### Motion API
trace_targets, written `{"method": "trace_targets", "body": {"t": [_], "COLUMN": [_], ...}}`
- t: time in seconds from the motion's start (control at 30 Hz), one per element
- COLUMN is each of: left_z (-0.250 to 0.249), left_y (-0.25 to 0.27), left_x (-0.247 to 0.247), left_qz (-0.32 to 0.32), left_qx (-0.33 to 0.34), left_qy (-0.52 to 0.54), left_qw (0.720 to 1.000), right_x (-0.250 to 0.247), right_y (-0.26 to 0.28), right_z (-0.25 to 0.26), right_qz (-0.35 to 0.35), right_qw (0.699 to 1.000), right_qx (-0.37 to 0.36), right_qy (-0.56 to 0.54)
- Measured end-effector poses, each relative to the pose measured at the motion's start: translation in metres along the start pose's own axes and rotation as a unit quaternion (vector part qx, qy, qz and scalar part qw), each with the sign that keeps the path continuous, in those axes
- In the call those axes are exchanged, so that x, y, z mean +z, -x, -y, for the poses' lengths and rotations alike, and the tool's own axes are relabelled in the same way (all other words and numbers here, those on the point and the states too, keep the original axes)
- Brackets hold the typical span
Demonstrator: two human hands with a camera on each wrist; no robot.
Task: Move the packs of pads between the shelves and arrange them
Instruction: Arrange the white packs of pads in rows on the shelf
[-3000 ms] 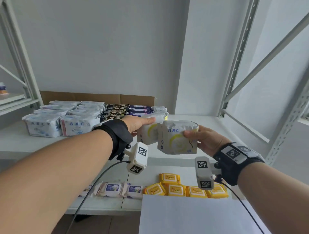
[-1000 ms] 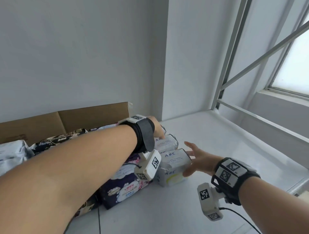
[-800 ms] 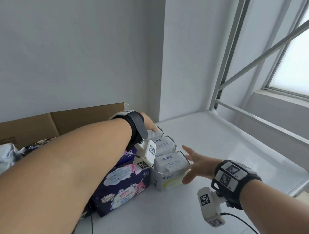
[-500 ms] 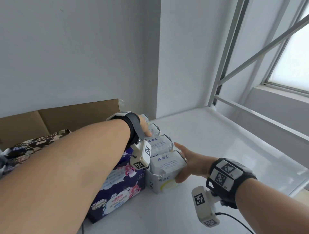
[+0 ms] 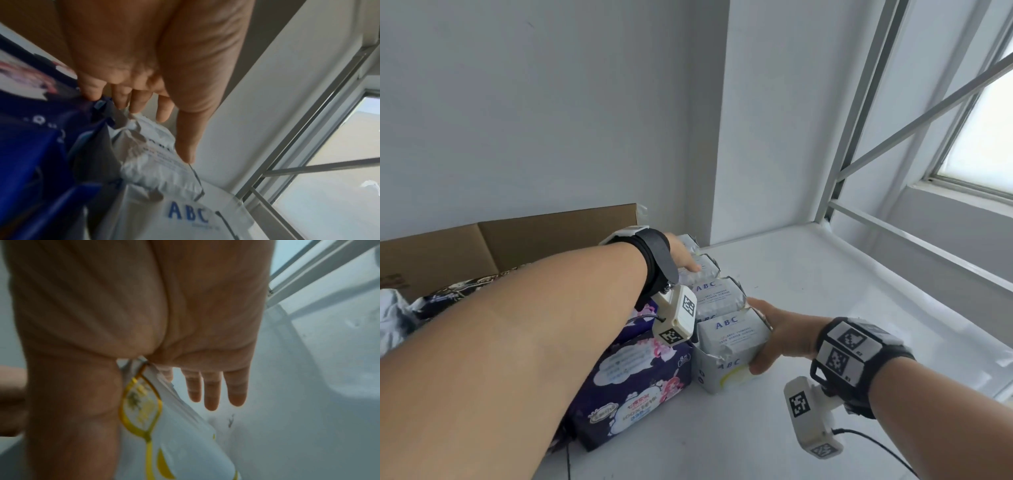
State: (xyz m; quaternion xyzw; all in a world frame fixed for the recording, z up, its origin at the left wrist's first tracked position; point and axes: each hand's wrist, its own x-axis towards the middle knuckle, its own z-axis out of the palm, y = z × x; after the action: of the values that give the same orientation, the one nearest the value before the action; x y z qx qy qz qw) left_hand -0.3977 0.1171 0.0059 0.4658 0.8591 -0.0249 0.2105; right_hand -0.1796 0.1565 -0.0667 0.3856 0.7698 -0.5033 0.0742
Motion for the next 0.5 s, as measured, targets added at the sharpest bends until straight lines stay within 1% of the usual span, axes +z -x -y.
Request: {"method": "trace_targets", "body": {"t": [0.07, 0.13, 0.2, 0.27, 0.37, 0.5], "left_z": [0.009, 0.025, 0.042, 0.059, 0.082, 0.102], "left_y": [0.007, 0.018, 0.027, 0.034, 0.042, 0.040], "left_x": [-0.009, -0.019, -0.030, -0.038, -0.042, -0.034], "left_qz": [-0.002, 0.000, -0.002, 0.002, -0.001, 0.003], "left_qx": [0.004, 0.006, -0.002, -0.009, -0.031, -0.053], "left_qy": [0.020, 0.036, 0.040, 0.042, 0.021, -0.002], "left_qw": [1.000, 0.999, 0.999, 0.999, 0.999, 0.999], "right_x": [-0.003, -0.006, -0.004, 0.006, 0.036, 0.081], "right_y": [0.004, 0.010, 0.016, 0.021, 0.025, 0.023], "right_z": [0.008, 0.024, 0.044, 0.067, 0.100, 0.126], "right_qz": [-0.022, -0.049, -0.075, -0.086, -0.072, -0.022], "right_qw": [0.999, 0.997, 0.993, 0.985, 0.966, 0.945], "right_qx": [0.024, 0.026, 0.012, -0.016, -0.062, -0.081], "right_qy": [0.030, 0.059, 0.096, 0.147, 0.240, 0.317]}}
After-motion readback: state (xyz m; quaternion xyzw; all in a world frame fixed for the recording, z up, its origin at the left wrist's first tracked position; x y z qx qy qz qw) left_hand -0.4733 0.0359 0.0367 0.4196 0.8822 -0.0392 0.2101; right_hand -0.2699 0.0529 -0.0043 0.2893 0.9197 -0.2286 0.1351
